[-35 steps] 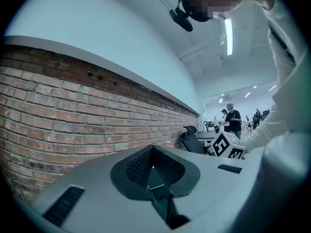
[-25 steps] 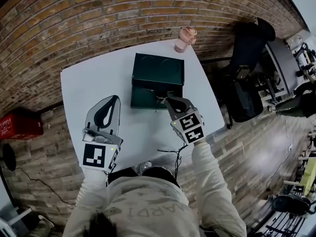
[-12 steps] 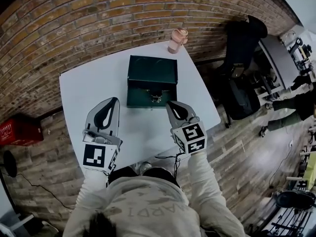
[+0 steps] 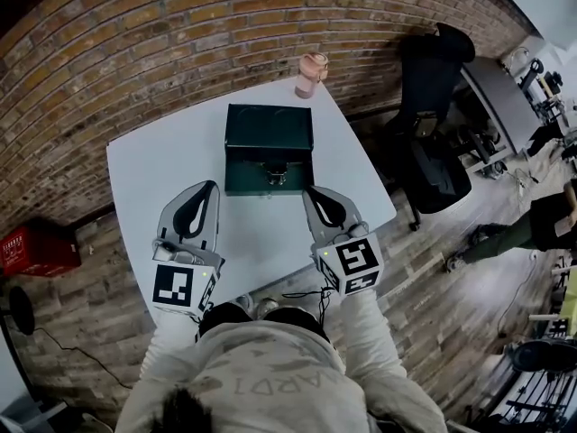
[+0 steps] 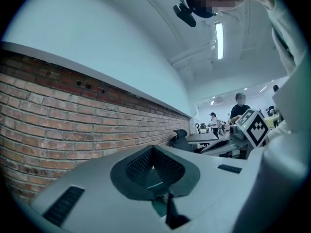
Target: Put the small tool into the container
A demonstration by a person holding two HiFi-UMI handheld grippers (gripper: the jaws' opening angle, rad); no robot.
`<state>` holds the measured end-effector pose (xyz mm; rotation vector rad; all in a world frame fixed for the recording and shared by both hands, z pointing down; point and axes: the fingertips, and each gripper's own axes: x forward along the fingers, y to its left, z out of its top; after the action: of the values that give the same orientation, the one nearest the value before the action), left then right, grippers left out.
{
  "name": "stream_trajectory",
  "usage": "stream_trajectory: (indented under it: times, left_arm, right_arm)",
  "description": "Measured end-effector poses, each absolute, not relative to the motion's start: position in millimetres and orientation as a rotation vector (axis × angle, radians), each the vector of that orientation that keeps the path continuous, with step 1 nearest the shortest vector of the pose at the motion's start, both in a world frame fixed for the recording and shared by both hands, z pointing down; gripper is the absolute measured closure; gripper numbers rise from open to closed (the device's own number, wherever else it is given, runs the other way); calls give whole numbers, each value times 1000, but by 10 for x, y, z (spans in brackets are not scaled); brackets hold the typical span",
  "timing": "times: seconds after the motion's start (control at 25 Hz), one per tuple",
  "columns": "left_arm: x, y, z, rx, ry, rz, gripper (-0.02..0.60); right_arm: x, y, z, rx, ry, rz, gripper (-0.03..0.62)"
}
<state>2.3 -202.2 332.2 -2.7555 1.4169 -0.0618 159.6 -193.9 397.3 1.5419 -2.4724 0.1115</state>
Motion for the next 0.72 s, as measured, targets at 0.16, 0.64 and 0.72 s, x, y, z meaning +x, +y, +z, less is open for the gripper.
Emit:
stream_trajectory:
  times: [0.16, 0.64, 0.72]
  left_arm:
    - [70, -1936, 3280, -2759, 1402, -51, 575]
    - [172, -1636, 3201, -2768, 1366, -37, 575]
    - [187, -1593, 3195, -2767, 1363, -30, 575]
  right_arm:
    - [1621, -1801, 3842, 1576, -2487, 92, 585]
    - [1790, -1402, 3552, 1715, -2528, 83, 585]
    - [1815, -1338, 3510, 1730, -2531, 74, 583]
